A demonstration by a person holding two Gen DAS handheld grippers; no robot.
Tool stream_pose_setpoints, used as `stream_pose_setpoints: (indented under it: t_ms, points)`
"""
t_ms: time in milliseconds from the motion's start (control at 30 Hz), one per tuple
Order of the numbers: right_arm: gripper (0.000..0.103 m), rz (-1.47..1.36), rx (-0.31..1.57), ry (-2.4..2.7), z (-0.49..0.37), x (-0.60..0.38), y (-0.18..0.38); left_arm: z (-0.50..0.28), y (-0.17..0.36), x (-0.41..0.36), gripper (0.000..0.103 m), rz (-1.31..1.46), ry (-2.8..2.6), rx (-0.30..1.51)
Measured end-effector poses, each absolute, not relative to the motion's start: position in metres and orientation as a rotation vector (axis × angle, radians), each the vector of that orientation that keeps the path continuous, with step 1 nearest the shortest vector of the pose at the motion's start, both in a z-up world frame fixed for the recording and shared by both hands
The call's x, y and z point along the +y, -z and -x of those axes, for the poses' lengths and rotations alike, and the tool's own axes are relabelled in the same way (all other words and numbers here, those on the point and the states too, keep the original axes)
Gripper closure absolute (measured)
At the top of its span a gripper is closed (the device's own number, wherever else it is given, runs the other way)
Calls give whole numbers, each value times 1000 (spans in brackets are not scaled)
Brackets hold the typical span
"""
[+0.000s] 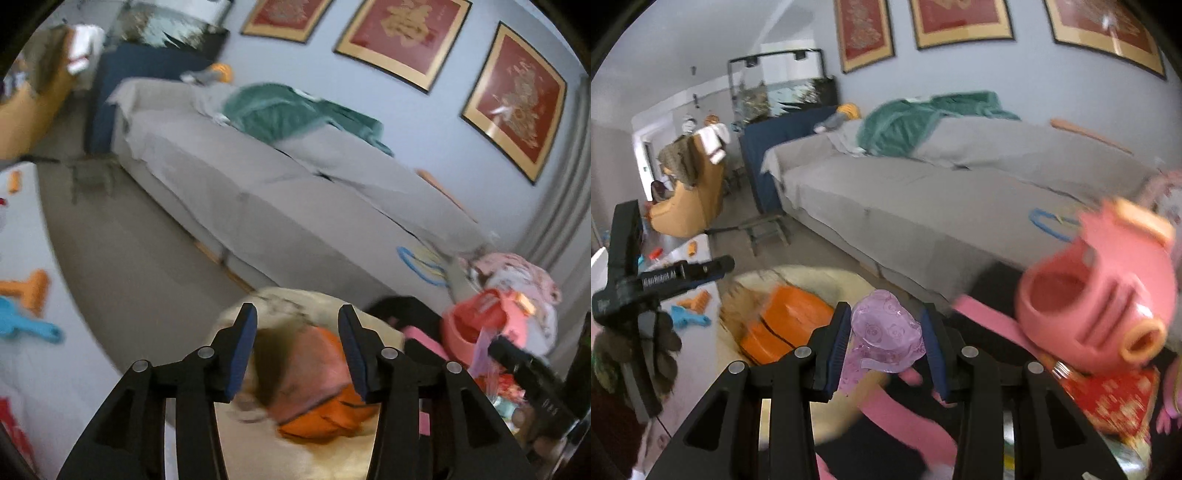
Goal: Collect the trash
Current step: 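Carry the orange bag and pink wrapper in both grippers to the yellow trash bag, then open both grippers to drop the items into the yellow trash bag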
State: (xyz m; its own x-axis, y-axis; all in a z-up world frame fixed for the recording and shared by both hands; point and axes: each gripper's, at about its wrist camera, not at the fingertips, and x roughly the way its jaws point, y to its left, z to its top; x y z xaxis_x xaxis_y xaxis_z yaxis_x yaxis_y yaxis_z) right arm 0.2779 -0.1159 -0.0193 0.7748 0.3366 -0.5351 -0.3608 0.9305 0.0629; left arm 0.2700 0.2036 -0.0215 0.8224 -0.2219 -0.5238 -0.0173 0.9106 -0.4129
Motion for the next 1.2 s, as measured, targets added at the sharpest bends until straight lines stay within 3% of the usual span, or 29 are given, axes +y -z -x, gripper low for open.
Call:
stream_pose_setpoints:
  t_ms: [233,400,567,700,833,1200]
  points:
    - [67,161,556,-437,-325,-24,44,-245,40,227,56,453,52,596]
    - [67,263,978,-573,-362,29,126,-242,57,235,56,481,46,626]
    - [67,334,1133,-574,-363,41,166,-244,64,237,56,489,47,633]
    - [66,325,1090,-575,-355,36,152,-243,67,236,56,494,52,637]
    - [47,283,1034,-592,-344,25,136,-243,62,228,56,487,54,638]
    - [42,156,759,-560,-284,-50,56,-235,37,192,56,443,93,618]
